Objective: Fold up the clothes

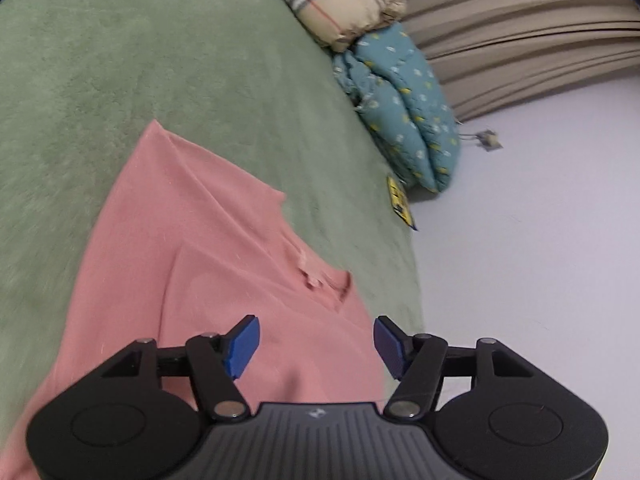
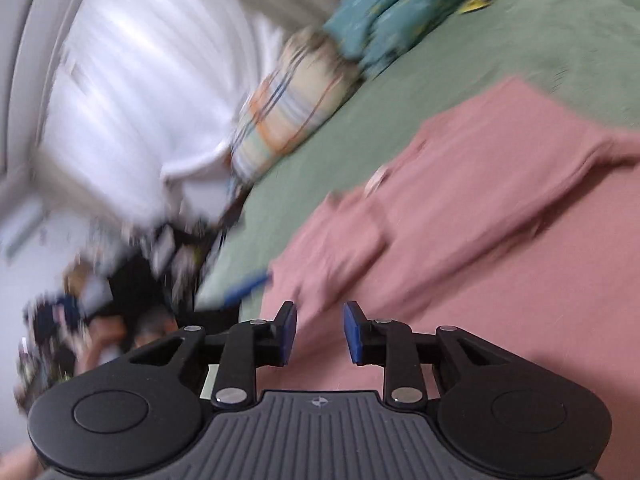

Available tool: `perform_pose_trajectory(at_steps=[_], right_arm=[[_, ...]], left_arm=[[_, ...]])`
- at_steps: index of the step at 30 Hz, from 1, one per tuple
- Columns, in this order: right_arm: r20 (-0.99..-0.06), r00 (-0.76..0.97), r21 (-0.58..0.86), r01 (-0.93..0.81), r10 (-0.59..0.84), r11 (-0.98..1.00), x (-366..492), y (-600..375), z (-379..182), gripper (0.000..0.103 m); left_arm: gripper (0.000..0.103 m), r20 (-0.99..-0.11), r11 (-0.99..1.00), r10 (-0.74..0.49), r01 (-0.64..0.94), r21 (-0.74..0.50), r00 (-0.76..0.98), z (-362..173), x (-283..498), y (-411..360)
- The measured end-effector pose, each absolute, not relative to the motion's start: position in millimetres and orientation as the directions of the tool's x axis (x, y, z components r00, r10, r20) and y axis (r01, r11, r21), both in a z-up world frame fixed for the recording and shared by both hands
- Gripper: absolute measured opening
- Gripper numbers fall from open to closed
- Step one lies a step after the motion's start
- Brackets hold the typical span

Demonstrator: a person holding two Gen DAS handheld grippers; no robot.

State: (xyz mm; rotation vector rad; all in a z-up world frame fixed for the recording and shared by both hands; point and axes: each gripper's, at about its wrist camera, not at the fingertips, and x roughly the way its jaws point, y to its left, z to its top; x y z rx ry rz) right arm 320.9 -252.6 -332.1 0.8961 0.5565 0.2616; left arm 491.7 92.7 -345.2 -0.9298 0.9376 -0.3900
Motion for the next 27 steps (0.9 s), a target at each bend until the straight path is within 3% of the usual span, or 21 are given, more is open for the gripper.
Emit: perform_pose_trajectory(at_steps=[2,4,6,7,9,10,11,12,13,16,17,18,20,21,23,25,27], right_arm=[[-0.335,0.832,0.813,0.018,0.442,0.582,350.2,-250.6,-336.6,0.027],[-0.370,0.813,0.812,0.048,0.450,0.582,369.4,-245.6,-344.6,0.027],[-0.461,0.771,0.785,0.122,0.440,0.608,382.1,-242.2,-363.2,0.011],[-0.458,0.771,0.786,0.120,0.442,0.607,377.4,-245.7,-365.7,0.008],[-0.461,0.775,0.775,0.114,0.433,0.622,360.1,-258.6,-361.8,0.014],[-0.445,0.790,0.766,0.091,0.422,0.637,341.8,-270.1,-354.1,0.021],[-0.428,0.805,0.755,0.068,0.411,0.652,322.4,-282.6,-346.8,0.037],[-0.410,0.822,0.742,0.049,0.395,0.668,299.0,-298.3,-341.8,0.042],[-0.410,0.829,0.731,0.050,0.381,0.680,280.2,-309.7,-339.2,0.042],[-0.478,0.820,0.698,0.136,0.316,0.703,233.9,-346.1,-341.7,0.042],[-0.505,0.805,0.699,0.171,0.310,0.695,225.6,-354.4,-349.0,0.036],[-0.532,0.790,0.698,0.206,0.305,0.686,217.3,-362.6,-356.3,0.015],[-0.569,0.768,0.683,0.243,0.293,0.689,197.7,-372.3,-362.2,0.006],[-0.582,0.761,0.672,0.250,0.287,0.697,186.8,-374.7,-362.1,0.006],[-0.602,0.747,0.663,0.269,0.283,0.699,158.0,-379.7,-360.0,0.006],[-0.613,0.736,0.661,0.280,0.285,0.696,131.3,-386.3,-354.0,0.007],[-0.614,0.740,0.645,0.270,0.275,0.715,122.1,-391.0,-342.4,0.020]], left_arm=[[0.060,-0.536,0.567,-0.615,-0.148,-0.810,0.578,-358.5,489.7,102.3],[0.049,-0.529,0.542,-0.604,-0.178,-0.821,0.596,-366.6,485.9,111.6],[0.041,-0.503,0.480,-0.614,-0.218,-0.850,0.608,-380.7,478.7,129.9],[0.039,-0.515,0.493,-0.609,-0.221,-0.841,0.603,-379.5,475.9,134.2],[0.046,-0.545,0.544,-0.589,-0.206,-0.813,0.597,-369.0,464.3,142.2],[0.050,-0.559,0.579,-0.574,-0.185,-0.794,0.598,-359.6,454.2,146.0],[0.053,-0.560,0.609,-0.578,-0.143,-0.780,0.594,-349.2,437.3,146.8],[0.057,-0.558,0.636,-0.584,-0.095,-0.766,0.589,-338.6,418.7,146.8],[0.062,-0.557,0.643,-0.587,-0.080,-0.762,0.587,-334.1,412.0,146.2],[0.064,-0.553,0.664,-0.634,0.014,-0.747,0.541,-329.1,348.7,128.8],[0.064,-0.558,0.662,-0.642,0.014,-0.749,0.526,-332.8,334.5,125.2],[0.064,-0.572,0.661,-0.645,-0.005,-0.750,0.507,-342.5,312.1,122.3],[0.055,-0.606,0.680,-0.620,-0.044,-0.732,0.497,-357.3,280.1,124.9],[0.045,-0.601,0.686,-0.610,-0.036,-0.727,0.516,-363.8,256.0,131.3],[0.042,-0.599,0.677,-0.592,-0.071,-0.732,0.539,-363.9,212.5,148.7],[0.045,-0.619,0.692,-0.564,-0.097,-0.716,0.546,-354.1,192.0,157.5],[0.056,-0.643,0.742,-0.518,-0.078,-0.666,0.564,-336.4,177.4,163.3]])
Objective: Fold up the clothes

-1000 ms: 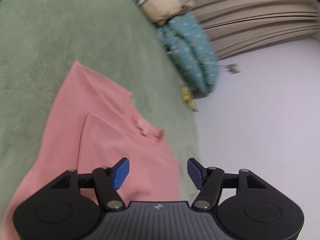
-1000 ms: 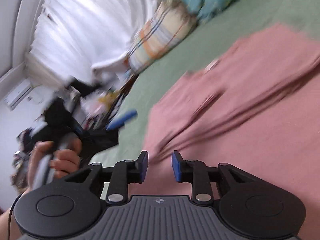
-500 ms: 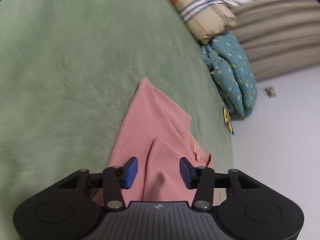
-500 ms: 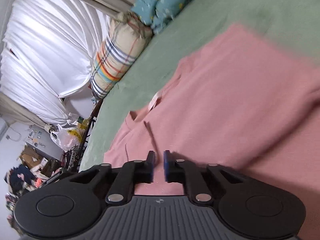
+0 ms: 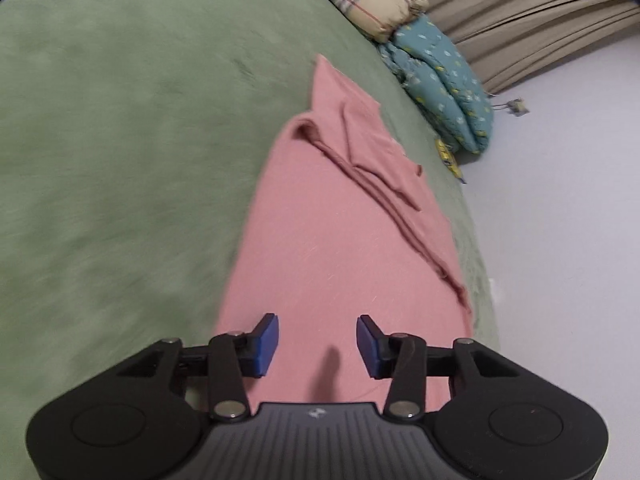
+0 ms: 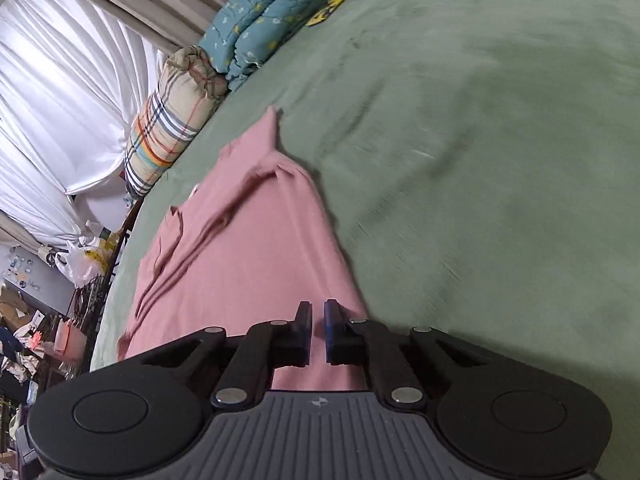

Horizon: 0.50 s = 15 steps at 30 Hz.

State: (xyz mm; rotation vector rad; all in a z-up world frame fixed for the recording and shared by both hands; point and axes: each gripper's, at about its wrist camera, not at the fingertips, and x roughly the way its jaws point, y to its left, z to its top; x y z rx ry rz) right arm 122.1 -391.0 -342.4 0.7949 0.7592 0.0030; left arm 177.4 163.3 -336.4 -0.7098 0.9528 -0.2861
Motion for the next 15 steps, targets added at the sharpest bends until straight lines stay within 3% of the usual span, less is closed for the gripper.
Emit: perform_pose_trajectory(at_steps=[2,7,9,15], right_arm=[[-0.603,0.770,0.581,0.244,0.209,0.777,130.1,-392.6,-323.4,0.034],[-0.640,0.765,0.345,0.195,0.078,0.918,183.0,-390.3,-305.9,0.033],[-0.642,0.767,0.180,0.126,0.020,0.976,220.5,-378.6,-310.0,0.030],[-0.682,0.730,0.017,-0.051,0.049,0.999,281.1,-356.6,-333.7,0.028]], left_arm=[[0.059,-0.652,0.765,-0.489,-0.074,-0.640,0.580,-324.9,183.0,165.6],[0.065,-0.664,0.810,-0.377,-0.118,-0.575,0.646,-310.1,232.0,172.0],[0.065,-0.692,0.838,-0.328,-0.140,-0.527,0.643,-315.7,259.0,171.0],[0.065,-0.721,0.863,-0.300,-0.144,-0.484,0.624,-331.7,301.2,164.8]])
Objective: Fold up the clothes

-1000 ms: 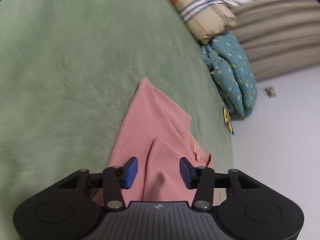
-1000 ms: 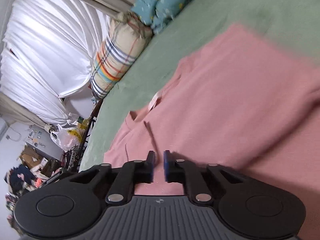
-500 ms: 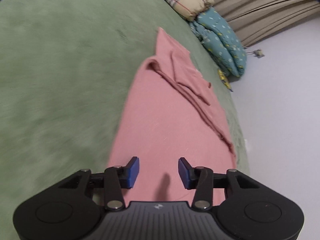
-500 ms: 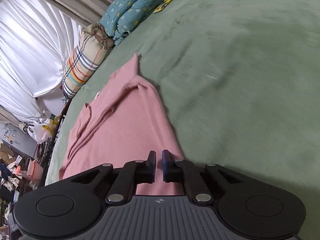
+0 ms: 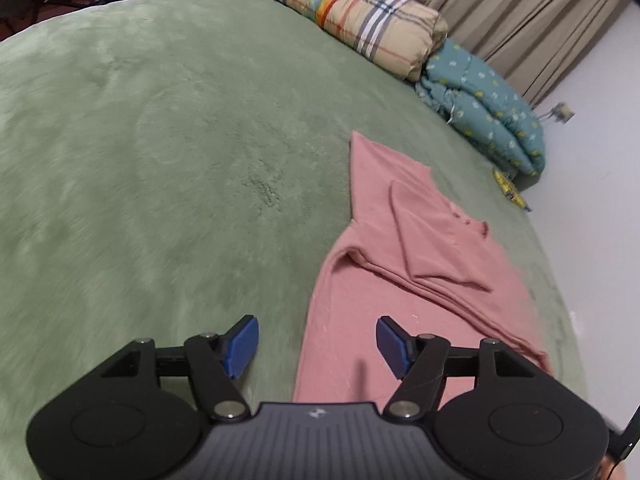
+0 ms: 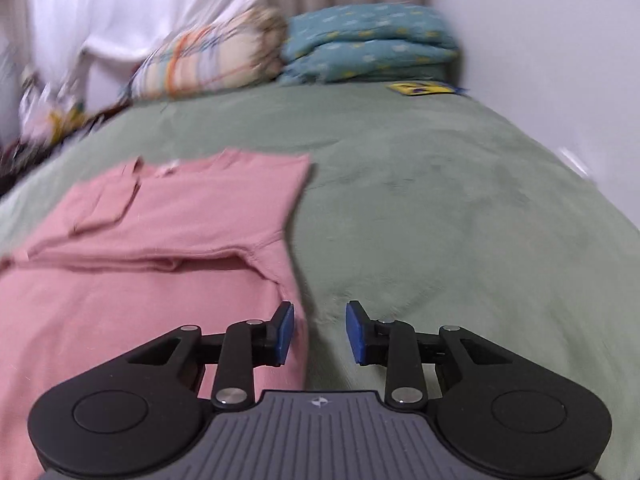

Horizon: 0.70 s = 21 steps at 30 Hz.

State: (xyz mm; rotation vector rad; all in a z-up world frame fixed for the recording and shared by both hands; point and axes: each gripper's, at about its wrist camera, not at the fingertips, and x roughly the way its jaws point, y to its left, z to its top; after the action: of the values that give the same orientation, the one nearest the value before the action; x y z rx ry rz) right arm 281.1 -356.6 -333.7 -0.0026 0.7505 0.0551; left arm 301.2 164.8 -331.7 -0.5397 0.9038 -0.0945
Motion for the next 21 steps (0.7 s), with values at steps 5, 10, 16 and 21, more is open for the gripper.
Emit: perform_pose_trajectory(at_steps=[5,10,16,21], right_arm=[[-0.661,0.748,-0.249,-0.148,-0.057,0.957,274.3,-333.2,-335.4,0.003],[-0.614,0.780,-0.372,-0.148,-0.124,0.916,262.9,-316.3,-342.5,0.003],[-0.607,0.786,-0.292,-0.089,-0.113,0.952,263.1,-322.5,-339.5,0.003],[-0.604,0.783,-0.358,-0.103,-0.145,0.928,260.9,-311.6,-343.9,0.003]], left_arm=[[0.065,-0.713,0.893,-0.291,-0.087,-0.442,0.638,-342.4,318.1,150.9],[0.065,-0.713,0.936,-0.244,-0.034,-0.351,0.657,-341.1,314.7,140.6],[0.045,-0.699,0.957,-0.172,-0.051,-0.286,0.694,-343.8,333.1,135.0],[0.012,-0.716,0.994,-0.086,0.013,-0.106,0.693,-349.6,340.7,114.6]])
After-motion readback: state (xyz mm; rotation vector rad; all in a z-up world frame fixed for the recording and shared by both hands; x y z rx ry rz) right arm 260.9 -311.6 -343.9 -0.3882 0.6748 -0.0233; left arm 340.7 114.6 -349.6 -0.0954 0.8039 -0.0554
